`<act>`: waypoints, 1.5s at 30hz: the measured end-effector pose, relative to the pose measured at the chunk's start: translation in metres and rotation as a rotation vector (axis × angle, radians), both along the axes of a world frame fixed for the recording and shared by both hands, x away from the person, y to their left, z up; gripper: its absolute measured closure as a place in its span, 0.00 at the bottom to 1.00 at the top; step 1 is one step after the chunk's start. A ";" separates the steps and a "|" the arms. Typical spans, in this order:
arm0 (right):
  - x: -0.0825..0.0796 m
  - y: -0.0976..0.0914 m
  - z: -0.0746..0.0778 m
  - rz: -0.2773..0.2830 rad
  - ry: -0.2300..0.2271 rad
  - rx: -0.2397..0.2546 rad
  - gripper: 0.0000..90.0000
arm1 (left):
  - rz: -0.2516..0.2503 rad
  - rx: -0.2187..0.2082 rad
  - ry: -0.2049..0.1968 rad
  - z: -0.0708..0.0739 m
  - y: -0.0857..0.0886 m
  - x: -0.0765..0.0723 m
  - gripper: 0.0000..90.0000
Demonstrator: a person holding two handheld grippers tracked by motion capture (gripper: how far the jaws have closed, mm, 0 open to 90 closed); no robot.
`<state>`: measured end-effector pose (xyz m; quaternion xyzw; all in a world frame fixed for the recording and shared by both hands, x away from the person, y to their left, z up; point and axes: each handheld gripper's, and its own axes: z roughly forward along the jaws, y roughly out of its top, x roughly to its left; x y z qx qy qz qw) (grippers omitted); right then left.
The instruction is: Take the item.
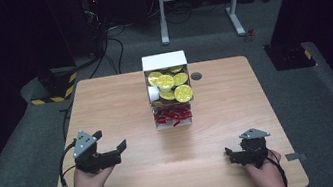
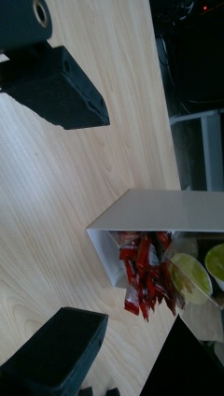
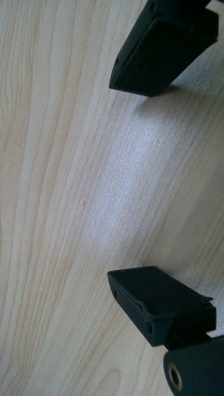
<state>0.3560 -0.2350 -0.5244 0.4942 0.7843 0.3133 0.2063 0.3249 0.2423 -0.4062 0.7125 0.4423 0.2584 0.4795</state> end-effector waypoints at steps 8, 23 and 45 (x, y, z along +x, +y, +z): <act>0.000 0.000 0.000 -0.003 0.000 0.001 0.10 | -0.027 0.009 -0.024 0.015 -0.014 0.007 0.08; 0.000 0.000 0.000 -0.006 0.004 0.008 0.09 | -0.058 0.019 -0.046 0.037 -0.037 0.019 0.10; 0.000 -0.003 0.000 -0.007 0.007 0.039 0.09 | -0.100 0.005 -0.041 0.053 -0.063 0.041 0.11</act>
